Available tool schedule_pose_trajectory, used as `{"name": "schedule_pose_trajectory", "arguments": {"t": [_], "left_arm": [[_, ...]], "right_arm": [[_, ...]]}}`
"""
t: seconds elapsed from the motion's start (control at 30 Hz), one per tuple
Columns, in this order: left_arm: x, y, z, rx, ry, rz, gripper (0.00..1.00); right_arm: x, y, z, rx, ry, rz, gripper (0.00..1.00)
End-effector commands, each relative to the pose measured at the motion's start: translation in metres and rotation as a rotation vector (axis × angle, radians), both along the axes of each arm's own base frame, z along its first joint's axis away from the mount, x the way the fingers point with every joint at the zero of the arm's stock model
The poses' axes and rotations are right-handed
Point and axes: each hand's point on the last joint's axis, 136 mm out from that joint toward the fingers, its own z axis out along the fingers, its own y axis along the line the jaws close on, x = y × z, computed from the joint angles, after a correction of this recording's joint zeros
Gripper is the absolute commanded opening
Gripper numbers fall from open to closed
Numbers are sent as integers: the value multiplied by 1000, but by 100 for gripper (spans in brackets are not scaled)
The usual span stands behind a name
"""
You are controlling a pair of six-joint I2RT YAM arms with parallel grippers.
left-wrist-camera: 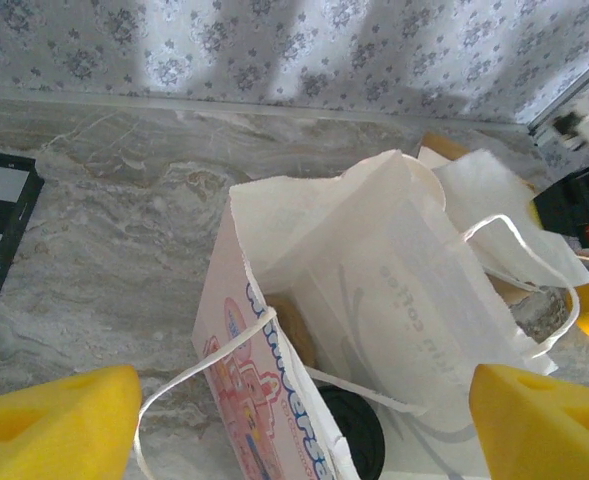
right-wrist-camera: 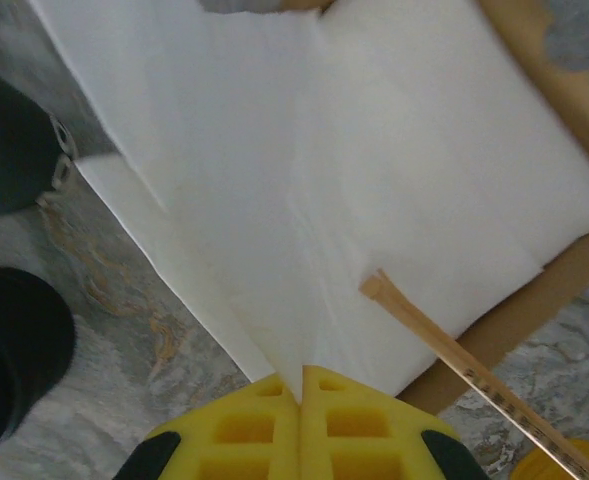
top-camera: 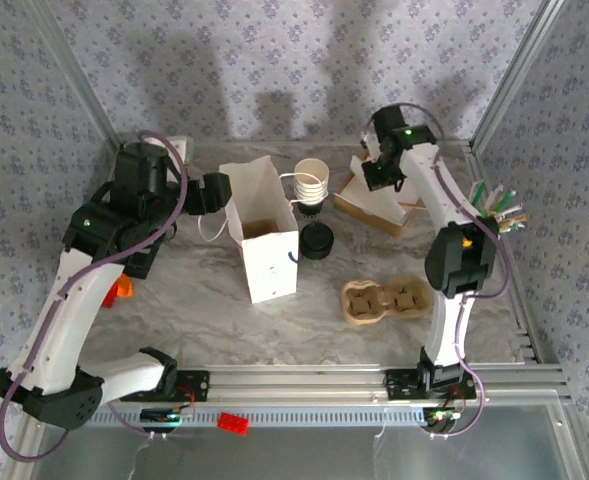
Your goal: Pack the takeout coffee
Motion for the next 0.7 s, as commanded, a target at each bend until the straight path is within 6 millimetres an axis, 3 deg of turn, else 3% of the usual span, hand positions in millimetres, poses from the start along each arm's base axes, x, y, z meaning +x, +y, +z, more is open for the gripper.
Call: {"name": "schedule_pose_trajectory", "arguments": {"t": [0.0, 0.2, 0.33, 0.57, 0.67], "left_arm": [[-6, 1, 24, -45, -44, -6, 86], [-13, -4, 37, -69, -61, -48, 86], [-21, -17, 52, -136, -90, -94, 86], [-43, -74, 90, -298, -176, -276, 92], [-49, -111, 108, -408, -217, -393, 95]], "right_arm": [[-7, -5, 62, 121, -128, -60, 0], [-26, -5, 124, 296, -259, -134, 0], [-57, 10, 173, 446, -349, -115, 0], [-125, 38, 242, 692, -434, 4, 0], [-155, 49, 268, 782, -464, 77, 0]]}}
